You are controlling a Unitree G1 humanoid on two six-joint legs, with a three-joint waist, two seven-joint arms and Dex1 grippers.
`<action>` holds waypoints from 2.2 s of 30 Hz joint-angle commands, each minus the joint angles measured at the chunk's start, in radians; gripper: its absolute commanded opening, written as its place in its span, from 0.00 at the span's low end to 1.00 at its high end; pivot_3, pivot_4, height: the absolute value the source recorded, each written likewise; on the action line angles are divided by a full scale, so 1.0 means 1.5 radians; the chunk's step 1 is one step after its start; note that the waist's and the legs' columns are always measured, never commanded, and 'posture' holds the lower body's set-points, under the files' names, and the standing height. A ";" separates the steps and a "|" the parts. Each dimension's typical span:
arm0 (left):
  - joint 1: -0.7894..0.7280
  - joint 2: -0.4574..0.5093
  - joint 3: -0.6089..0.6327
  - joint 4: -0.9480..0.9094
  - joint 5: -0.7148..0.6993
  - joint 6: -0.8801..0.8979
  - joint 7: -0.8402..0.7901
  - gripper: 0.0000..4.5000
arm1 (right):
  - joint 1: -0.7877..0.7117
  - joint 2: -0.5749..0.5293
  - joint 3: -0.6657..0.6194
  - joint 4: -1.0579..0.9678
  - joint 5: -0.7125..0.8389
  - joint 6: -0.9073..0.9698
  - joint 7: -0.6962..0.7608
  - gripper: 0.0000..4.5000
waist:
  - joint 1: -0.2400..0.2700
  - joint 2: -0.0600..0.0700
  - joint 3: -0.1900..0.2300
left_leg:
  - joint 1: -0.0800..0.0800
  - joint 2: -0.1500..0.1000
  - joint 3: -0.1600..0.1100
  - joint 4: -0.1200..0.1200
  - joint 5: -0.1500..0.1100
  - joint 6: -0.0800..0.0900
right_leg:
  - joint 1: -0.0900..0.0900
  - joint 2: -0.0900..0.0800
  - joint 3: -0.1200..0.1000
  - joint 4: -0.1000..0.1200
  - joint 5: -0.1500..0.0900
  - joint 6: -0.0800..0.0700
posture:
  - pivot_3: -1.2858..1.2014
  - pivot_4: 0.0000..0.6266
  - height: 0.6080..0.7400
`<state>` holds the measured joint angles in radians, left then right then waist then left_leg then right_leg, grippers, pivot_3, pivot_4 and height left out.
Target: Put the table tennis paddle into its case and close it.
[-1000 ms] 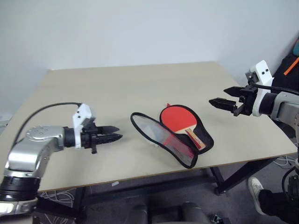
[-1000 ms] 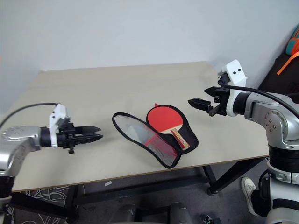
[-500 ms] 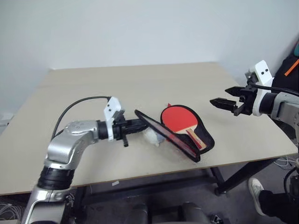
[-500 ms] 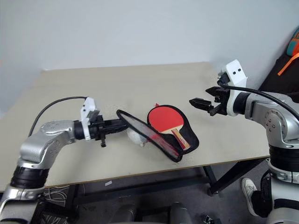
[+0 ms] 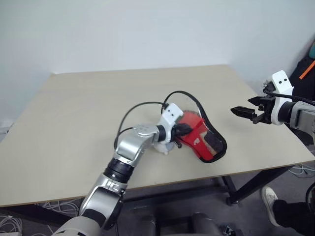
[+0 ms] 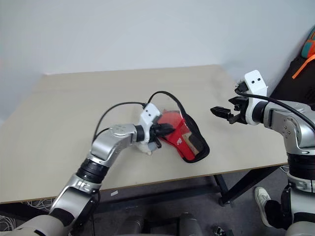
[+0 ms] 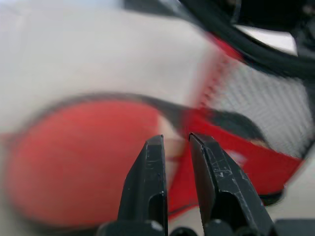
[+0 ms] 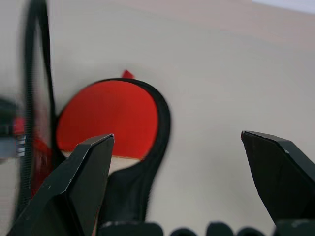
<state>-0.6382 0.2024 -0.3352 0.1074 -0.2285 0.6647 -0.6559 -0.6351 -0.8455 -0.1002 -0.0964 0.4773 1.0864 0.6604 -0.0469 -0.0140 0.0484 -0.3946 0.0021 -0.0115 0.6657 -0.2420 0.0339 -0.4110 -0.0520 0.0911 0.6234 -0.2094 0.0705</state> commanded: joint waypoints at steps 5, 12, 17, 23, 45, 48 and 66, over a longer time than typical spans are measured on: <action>0.045 0.024 0.009 -0.150 -0.043 0.118 -0.015 0.21 | 0.002 0.000 -0.024 -0.016 -0.010 -0.011 -0.020 1.00 | 0.000 0.001 0.000 | 0.000 0.000 0.000 0.000 0.000 0.000 | 0.000 0.001 0.000 0.000 0.000 0.000 | 0.52 0.00 1.00; 0.116 0.054 0.029 -0.240 -0.108 0.261 -0.010 0.71 | 0.025 0.025 -0.030 -0.046 0.002 0.005 -0.044 1.00 | 0.000 0.001 0.000 | 0.000 0.000 0.000 0.000 0.000 0.000 | 0.000 0.001 0.000 0.000 0.000 0.000 | 0.52 0.00 1.00; 0.132 0.021 0.026 -0.225 -0.118 0.300 0.028 0.94 | 0.023 0.047 -0.028 -0.059 0.008 0.012 -0.055 1.00 | 0.001 0.001 0.000 | 0.000 0.000 -0.001 0.001 0.000 0.000 | 0.001 0.001 0.000 0.000 0.000 0.000 | 0.52 0.00 1.00; 0.120 -0.057 0.052 -0.155 -0.127 0.325 0.082 0.94 | 0.022 0.062 -0.027 -0.063 0.010 0.014 -0.066 1.00 | 0.000 0.001 0.000 | 0.000 0.000 -0.001 0.001 0.000 0.000 | 0.001 0.001 0.000 0.000 0.000 0.000 | 0.52 0.00 1.00; 0.021 -0.266 0.282 0.096 -0.148 0.436 0.257 0.94 | 0.032 0.094 -0.043 -0.112 0.031 0.053 -0.104 1.00 | 0.001 0.001 -0.001 | 0.001 -0.002 -0.002 0.002 0.000 0.000 | 0.003 0.001 0.001 -0.001 0.000 0.000 | 0.52 0.00 1.00; 0.011 -0.278 0.298 0.118 -0.160 0.430 0.273 0.94 | 0.033 0.099 -0.044 -0.116 0.033 0.057 -0.106 1.00 | 0.001 0.001 -0.002 | 0.001 -0.002 -0.002 0.002 0.000 0.000 | 0.003 0.001 0.001 -0.001 0.000 0.000 | 0.52 0.00 1.00; -0.028 -0.319 0.336 0.263 -0.266 0.330 0.347 0.94 | 0.030 0.122 -0.039 -0.129 0.041 0.066 -0.127 1.00 | 0.000 0.002 -0.009 | 0.013 -0.002 -0.003 0.000 -0.002 -0.004 | 0.014 0.000 0.000 -0.005 -0.001 -0.001 | 0.52 0.00 1.00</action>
<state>-0.6063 -0.1570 0.1692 0.4151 -0.6820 1.1908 -0.2058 -0.5747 -0.6608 -0.1373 -0.2612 0.5349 1.1918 0.4796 -0.0463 -0.0109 0.0356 -0.3751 -0.0007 -0.0164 0.6648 -0.2456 0.0280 -0.3901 -0.0514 0.0914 0.6152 -0.2112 0.0697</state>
